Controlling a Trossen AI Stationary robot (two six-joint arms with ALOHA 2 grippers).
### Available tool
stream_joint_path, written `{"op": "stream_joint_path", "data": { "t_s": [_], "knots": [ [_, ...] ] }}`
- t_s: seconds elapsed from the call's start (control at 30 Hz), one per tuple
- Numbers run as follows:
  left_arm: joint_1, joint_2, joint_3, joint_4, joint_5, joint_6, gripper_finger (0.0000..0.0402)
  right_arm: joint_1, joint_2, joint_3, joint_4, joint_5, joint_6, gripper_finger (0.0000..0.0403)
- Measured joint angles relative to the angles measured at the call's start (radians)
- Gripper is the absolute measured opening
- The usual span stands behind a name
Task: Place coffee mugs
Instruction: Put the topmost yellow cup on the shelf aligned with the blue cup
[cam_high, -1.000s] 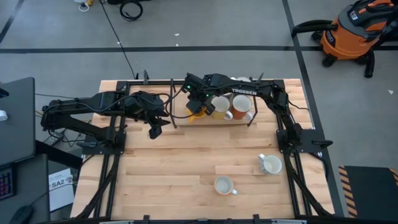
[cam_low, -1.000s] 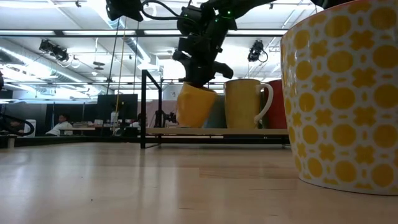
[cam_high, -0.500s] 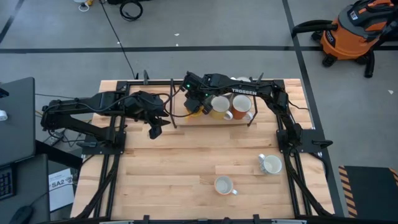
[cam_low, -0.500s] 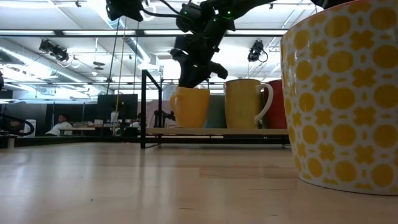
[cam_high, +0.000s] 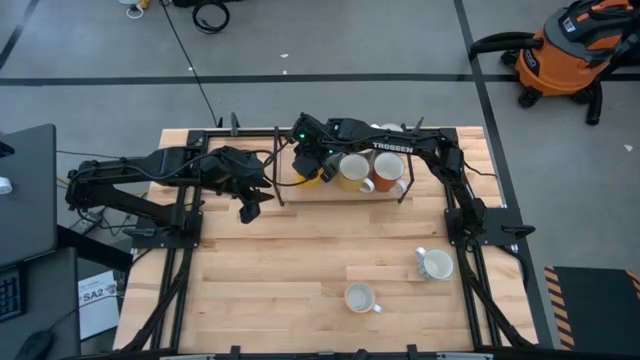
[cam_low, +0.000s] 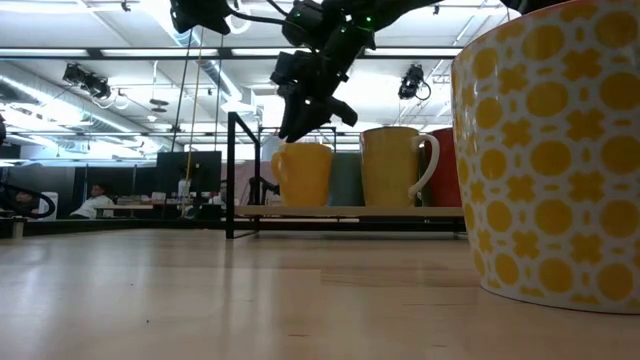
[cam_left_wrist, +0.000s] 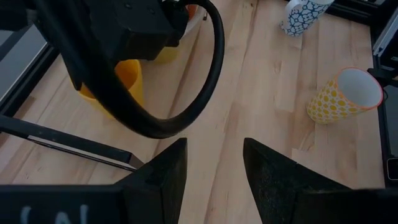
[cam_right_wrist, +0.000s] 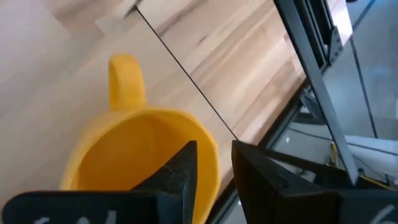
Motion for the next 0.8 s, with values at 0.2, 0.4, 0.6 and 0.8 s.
{"op": "stream_joint_path", "data": {
  "t_s": [0.2,0.4,0.6,0.8],
  "knots": [
    [0.0,0.0,0.0,0.001,0.0,0.0,0.0164,0.022,-0.026,0.001,-0.006,0.125,0.012,0.0102],
    [0.0,0.0,0.0,0.003,0.0,0.0,0.0164,0.047,-0.042,0.001,-0.046,0.141,0.134,0.0102],
    [0.0,0.0,-0.001,0.003,0.0,0.0,0.0164,0.063,-0.042,0.001,-0.128,0.141,0.293,0.0102],
    [0.0,0.0,-0.001,0.004,0.0,0.0,0.0164,0.067,-0.041,0.001,-0.137,0.141,0.453,0.0102]
  ]
}}
